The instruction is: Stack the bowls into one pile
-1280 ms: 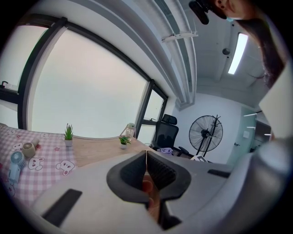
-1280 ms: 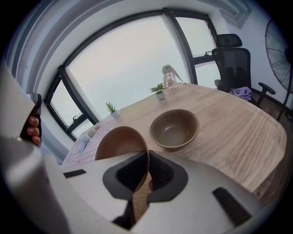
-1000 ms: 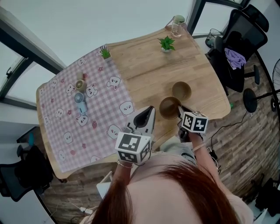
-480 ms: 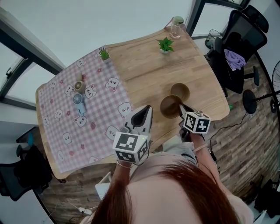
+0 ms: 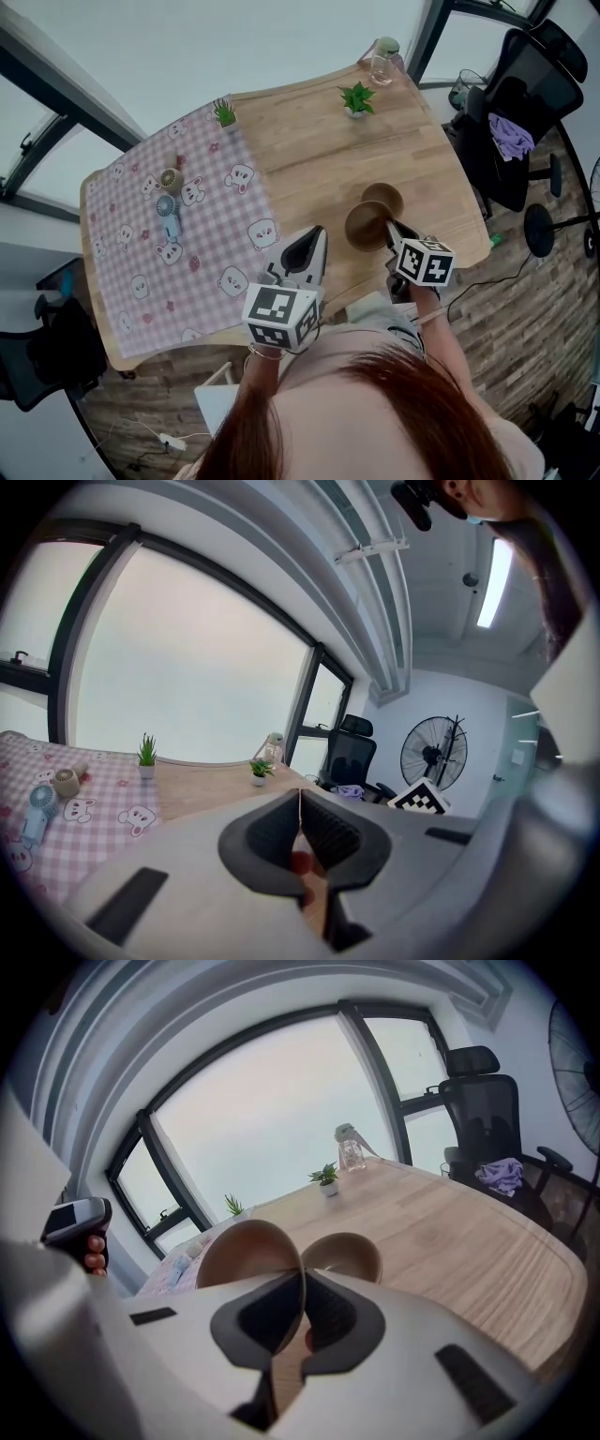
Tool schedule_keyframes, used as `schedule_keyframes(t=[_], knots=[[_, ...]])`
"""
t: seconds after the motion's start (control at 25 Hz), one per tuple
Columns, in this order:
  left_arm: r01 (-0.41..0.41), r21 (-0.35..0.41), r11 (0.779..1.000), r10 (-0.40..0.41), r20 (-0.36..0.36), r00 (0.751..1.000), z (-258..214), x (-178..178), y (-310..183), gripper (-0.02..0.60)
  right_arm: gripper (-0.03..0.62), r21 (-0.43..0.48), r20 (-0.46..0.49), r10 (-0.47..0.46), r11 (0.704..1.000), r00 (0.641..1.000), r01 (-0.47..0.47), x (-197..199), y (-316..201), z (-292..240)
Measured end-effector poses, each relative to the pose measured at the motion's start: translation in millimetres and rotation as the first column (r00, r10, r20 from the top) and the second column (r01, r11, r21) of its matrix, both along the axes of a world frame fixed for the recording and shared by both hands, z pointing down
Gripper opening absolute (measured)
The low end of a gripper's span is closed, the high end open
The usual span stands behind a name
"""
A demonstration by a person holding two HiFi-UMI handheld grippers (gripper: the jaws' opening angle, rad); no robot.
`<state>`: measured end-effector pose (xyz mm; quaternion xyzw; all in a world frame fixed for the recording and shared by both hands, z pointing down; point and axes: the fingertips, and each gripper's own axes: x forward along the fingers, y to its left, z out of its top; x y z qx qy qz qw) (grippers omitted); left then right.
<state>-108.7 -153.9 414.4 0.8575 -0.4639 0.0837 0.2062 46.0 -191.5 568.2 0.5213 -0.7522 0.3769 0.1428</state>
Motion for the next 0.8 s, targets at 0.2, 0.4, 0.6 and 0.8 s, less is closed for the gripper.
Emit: schedule_keyframes(t=[0.2,0.4,0.6,0.8], knots=[[0.047,0.0,0.999,-0.047,0.007,0.999,0.1,4.4,-0.6,0.011,0.012,0.003,0.011,-0.026,1.0,1.0,0.026,8.9,-7.0,-0.2],[0.086,-0.002,0.996,-0.086,0.013,0.996,-0.6,13.5,-1.0,0.011,0.012,-0.005,0.022,-0.049,0.999,0.999,0.049,18.8,-13.8,2.5],[0.111,-0.009,0.994,-0.111,0.024,0.994,0.6,23.0,-0.3,0.011,0.012,-0.004,0.022,-0.063,0.998,0.998,0.063,30.5,-22.0,3.9],[0.133,-0.013,0.991,-0.133,0.033,0.991,1.5,29.2,-0.6,0.011,0.012,0.002,0.009,-0.076,0.997,0.997,0.076,39.3,-29.4,6.2]])
